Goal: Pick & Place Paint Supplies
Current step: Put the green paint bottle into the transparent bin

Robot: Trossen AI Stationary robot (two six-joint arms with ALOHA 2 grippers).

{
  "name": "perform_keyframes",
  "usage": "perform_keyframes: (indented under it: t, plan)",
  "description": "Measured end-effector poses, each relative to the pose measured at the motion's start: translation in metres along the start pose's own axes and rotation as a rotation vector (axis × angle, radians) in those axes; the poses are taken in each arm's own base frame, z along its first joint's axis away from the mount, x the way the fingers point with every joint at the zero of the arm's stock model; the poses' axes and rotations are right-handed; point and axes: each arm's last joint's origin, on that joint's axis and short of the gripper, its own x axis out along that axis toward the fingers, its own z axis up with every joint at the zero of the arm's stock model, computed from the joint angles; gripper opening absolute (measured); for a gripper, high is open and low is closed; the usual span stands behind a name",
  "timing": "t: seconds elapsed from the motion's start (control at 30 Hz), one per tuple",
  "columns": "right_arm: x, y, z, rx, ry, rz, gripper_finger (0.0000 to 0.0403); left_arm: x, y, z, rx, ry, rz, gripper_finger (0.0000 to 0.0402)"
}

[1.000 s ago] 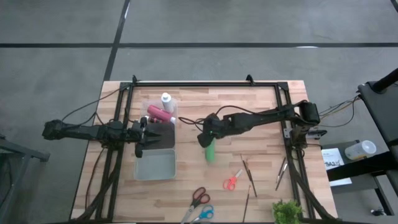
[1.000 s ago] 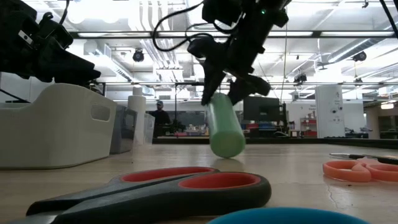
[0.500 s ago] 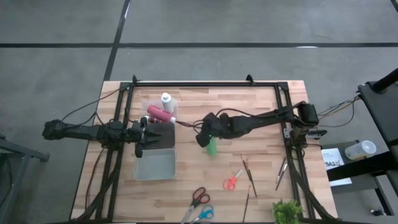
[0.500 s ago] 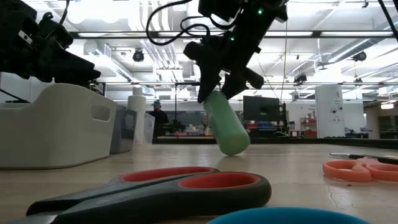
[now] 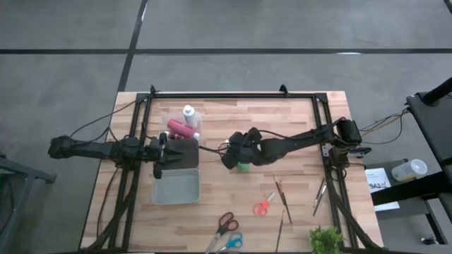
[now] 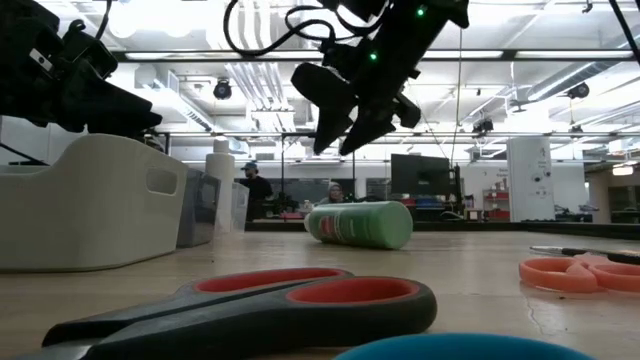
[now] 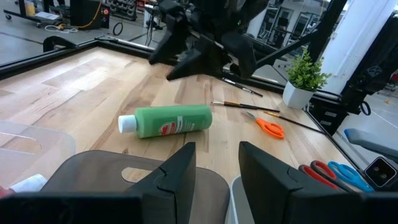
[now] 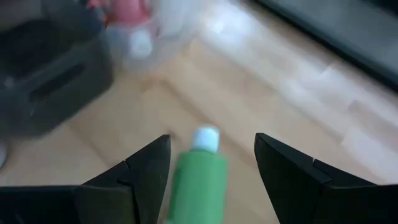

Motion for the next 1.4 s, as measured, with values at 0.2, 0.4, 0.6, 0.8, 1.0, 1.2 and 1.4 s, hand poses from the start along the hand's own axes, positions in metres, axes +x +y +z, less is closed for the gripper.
perform_keyframes:
  t: [0.2, 0.4, 0.6, 0.8, 1.0, 1.2, 1.4]
  plan:
    - [0.008, -0.019, 0.007, 0.087, 0.288, 0.095, 0.0228, 0.000, 0.000, 0.000, 0.000, 0.000, 0.000, 0.0130]
    - [0.017, -0.030, 0.012, 0.152, 0.403, 0.173, 0.0228, 0.000, 0.000, 0.000, 0.000, 0.000, 0.000, 0.0130]
    - [0.026, -0.030, 0.008, 0.161, 0.450, 0.195, 0.0236, 0.000, 0.000, 0.000, 0.000, 0.000, 0.000, 0.0130]
    - [0.038, -0.025, -0.002, 0.153, 0.510, 0.208, 0.0281, 0.000, 0.000, 0.000, 0.000, 0.000, 0.000, 0.0130]
    - [0.060, -0.018, -0.016, 0.128, 0.574, 0.171, 0.0307, 0.000, 0.000, 0.000, 0.000, 0.000, 0.000, 0.0130]
    - [0.067, -0.019, -0.016, 0.134, 0.588, 0.172, 0.0308, 0.000, 0.000, 0.000, 0.000, 0.000, 0.000, 0.0130]
    - [0.065, -0.019, -0.013, 0.135, 0.587, 0.172, 0.0276, 0.000, 0.000, 0.000, 0.000, 0.000, 0.000, 0.0130]
